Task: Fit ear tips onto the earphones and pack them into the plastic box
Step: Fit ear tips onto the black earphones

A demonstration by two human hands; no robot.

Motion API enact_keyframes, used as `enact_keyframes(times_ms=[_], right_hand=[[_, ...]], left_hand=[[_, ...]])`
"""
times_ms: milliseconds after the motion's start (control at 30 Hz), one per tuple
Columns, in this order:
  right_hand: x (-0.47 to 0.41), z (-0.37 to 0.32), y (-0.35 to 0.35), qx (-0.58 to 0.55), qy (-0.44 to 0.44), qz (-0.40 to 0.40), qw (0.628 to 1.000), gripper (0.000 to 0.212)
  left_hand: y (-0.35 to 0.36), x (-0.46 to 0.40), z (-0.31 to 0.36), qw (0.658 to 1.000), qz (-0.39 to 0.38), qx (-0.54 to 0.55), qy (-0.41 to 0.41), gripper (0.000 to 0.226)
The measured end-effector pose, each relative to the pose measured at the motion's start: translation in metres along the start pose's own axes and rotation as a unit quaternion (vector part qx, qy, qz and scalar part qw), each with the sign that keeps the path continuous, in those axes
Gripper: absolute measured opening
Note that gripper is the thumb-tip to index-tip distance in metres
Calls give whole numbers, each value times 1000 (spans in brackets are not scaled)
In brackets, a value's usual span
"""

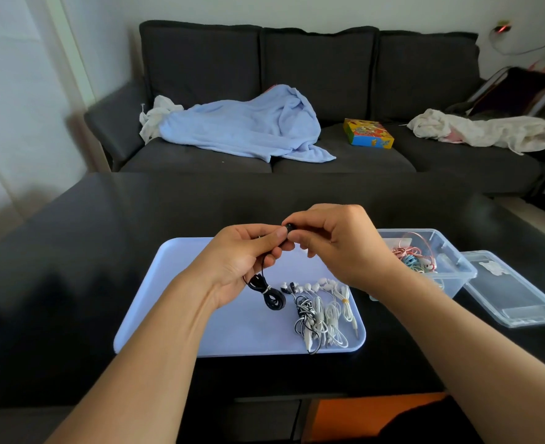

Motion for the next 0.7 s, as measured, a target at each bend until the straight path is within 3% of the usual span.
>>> enact_keyframes(times_ms=[100, 233, 567, 700], right_hand=[[-2, -8, 2, 17, -35, -3, 999, 14], [0, -2, 2, -70, 15, -5, 997, 19], [2, -1, -2, -74, 4, 10, 997, 19], [3, 3, -1, -140, 26, 3, 990, 19]], left_hand=[[-3, 1, 2, 1000, 2, 2, 2, 10], [-4, 6, 3, 1000, -6, -2, 4, 9], [-1, 7, 1, 1000, -13, -14, 11, 13], [-1, 7, 1, 999, -31, -10, -4, 17]])
Point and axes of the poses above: each hand's wrist, its own x-axis away from the middle knuckle, its own y-axis out of the palm, z = x × y, the point moved 8 cm from there along -x, towards the middle knuckle, and after that the axes turned 9 degrees about -y, right-handed, at the moved point
